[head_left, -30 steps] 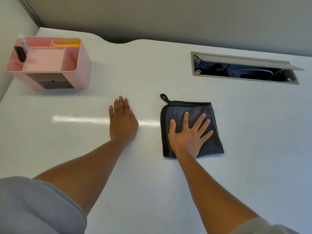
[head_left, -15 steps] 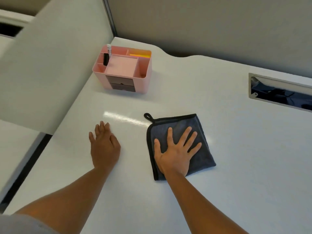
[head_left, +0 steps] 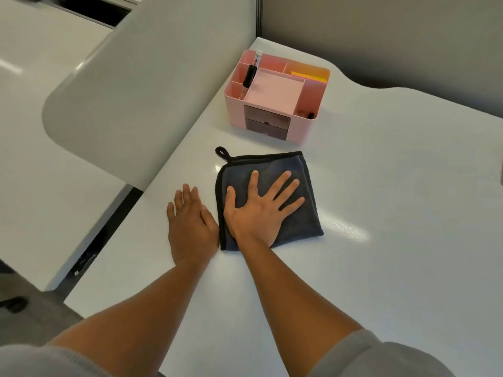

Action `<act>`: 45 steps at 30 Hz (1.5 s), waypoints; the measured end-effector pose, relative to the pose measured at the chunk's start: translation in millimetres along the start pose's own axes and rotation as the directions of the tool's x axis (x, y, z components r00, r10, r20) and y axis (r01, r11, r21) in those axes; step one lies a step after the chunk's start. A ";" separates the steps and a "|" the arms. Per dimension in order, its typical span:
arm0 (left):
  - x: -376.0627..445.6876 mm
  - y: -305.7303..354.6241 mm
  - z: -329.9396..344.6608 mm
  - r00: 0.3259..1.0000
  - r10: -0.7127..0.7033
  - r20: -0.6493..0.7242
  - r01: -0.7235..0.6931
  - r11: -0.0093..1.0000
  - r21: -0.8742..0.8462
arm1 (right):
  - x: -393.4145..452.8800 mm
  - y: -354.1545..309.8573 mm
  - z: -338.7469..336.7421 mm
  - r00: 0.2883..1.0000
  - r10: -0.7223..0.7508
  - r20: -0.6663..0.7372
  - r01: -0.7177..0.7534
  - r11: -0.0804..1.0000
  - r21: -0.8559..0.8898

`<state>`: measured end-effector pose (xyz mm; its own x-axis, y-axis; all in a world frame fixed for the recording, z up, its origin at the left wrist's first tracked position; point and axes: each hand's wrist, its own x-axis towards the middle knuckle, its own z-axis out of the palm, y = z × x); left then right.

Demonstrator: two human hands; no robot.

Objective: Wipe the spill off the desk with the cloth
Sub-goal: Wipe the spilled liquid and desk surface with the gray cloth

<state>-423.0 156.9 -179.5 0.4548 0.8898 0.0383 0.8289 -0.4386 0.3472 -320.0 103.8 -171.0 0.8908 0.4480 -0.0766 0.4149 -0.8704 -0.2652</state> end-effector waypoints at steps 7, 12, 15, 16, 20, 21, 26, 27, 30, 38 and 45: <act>3.1 -4.9 -1.6 1.000 0.000 0.013 0.000 0.999 0.040 | -6.4 0.4 4.5 0.993 -0.111 0.029 0.112 0.993 -0.022; 7.4 -7.7 -3.8 0.999 0.011 0.043 -0.009 0.999 -0.038 | -42.5 11.9 4.6 0.989 -0.146 0.002 0.146 0.989 0.017; 6.1 -8.4 -4.8 0.999 0.004 0.045 0.000 0.994 -0.105 | -71.8 17.2 7.8 0.995 -0.098 -0.032 0.099 0.994 0.041; 5.7 -9.2 -5.1 0.999 0.007 0.046 -0.001 0.993 -0.115 | -80.1 19.9 8.9 0.994 -0.098 -0.037 0.100 0.994 0.042; -2.9 -13.0 -5.7 0.995 0.054 0.079 -0.050 0.998 -0.049 | -91.9 46.4 6.2 0.982 -0.184 -0.035 0.185 0.982 0.040; -8.4 -9.9 -5.1 0.994 0.070 0.089 -0.067 0.997 -0.034 | -90.4 57.4 3.1 0.979 -0.199 -0.030 0.200 0.979 0.038; -45.2 32.8 2.9 0.981 0.165 0.102 -0.161 0.986 -0.046 | -75.7 109.2 -16.0 0.986 -0.163 -0.033 0.164 0.986 0.038; -49.2 43.2 5.7 0.976 0.191 0.101 -0.187 0.981 -0.050 | -71.6 118.0 -19.1 0.989 -0.145 -0.030 0.146 0.989 0.031; -63.4 83.0 16.7 0.957 0.269 0.113 -0.260 0.962 -0.084 | -60.5 157.2 -30.7 0.997 -0.065 -0.042 0.065 0.998 0.008; -106.3 173.0 51.9 0.867 0.469 0.171 -0.454 0.883 -0.120 | -43.0 276.6 -66.2 0.980 0.186 -0.077 -0.188 0.982 -0.022; -109.8 177.0 60.1 0.860 0.481 0.172 -0.471 0.877 -0.098 | -42.1 370.9 -96.0 0.924 0.370 -0.096 -0.373 0.927 -0.019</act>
<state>-306.6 -26.1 -178.6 0.8458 0.5321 0.0388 0.4804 -0.7911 0.3786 -185.8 -257.5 -173.9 0.9944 0.0723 -0.0765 0.0558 -0.9784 -0.1989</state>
